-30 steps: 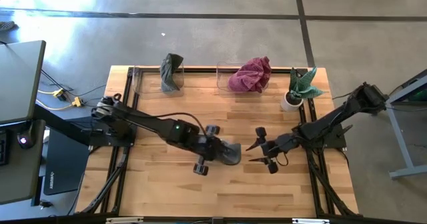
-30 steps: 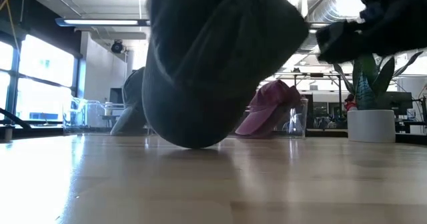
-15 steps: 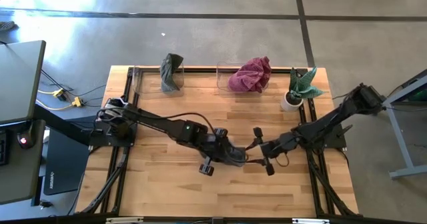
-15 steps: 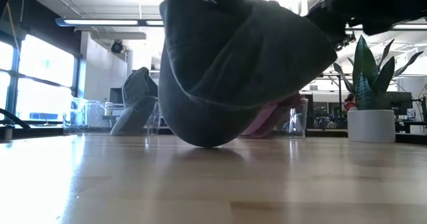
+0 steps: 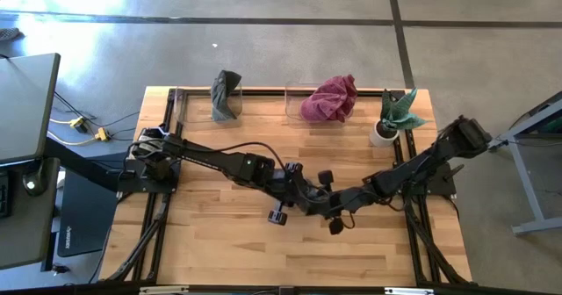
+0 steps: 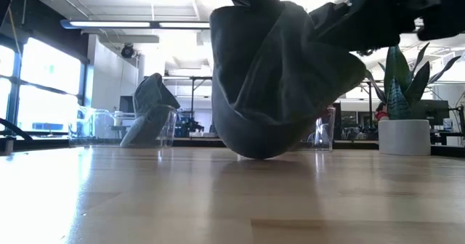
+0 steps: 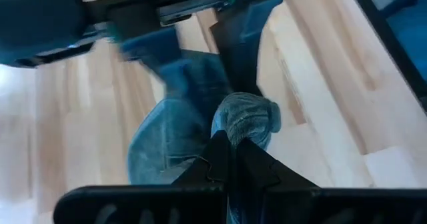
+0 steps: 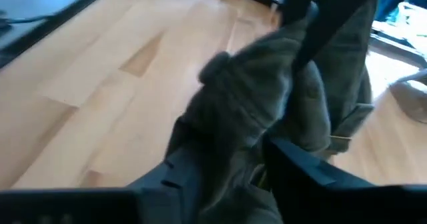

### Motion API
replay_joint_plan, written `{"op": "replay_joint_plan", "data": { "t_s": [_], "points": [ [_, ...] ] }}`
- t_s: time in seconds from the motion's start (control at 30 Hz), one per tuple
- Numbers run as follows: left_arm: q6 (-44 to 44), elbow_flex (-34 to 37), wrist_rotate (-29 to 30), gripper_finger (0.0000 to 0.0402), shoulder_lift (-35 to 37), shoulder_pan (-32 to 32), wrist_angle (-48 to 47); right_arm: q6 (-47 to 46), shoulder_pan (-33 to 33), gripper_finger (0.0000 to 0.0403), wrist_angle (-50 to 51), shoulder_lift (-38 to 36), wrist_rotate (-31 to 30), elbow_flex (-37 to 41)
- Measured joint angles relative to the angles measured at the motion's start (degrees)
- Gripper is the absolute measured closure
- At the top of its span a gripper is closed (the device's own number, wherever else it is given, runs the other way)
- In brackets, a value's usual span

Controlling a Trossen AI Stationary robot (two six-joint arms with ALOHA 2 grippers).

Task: Pick & Place hat
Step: Put the black cap into the left transparent bin

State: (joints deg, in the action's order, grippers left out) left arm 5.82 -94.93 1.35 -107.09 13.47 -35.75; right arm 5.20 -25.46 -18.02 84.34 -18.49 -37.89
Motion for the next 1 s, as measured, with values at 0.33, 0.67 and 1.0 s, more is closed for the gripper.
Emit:
{"op": "replay_joint_plan", "data": {
  "t_s": [0.33,0.67,1.0],
  "points": [
    [-2.71,0.00,2.87,0.0401,0.00,0.02,-4.35,-4.27,0.12,0.0303,12.29,-8.12,-1.48,-0.04],
    [-4.83,-0.01,10.22,0.0401,0.84,1.09,-13.07,-0.52,-1.16,0.0198,15.17,-9.85,6.47,0.15],
    [-9.44,-0.05,14.53,0.0401,8.85,1.25,-25.10,2.37,-4.39,0.0195,14.15,-9.78,1.50,0.17]
  ]
}}
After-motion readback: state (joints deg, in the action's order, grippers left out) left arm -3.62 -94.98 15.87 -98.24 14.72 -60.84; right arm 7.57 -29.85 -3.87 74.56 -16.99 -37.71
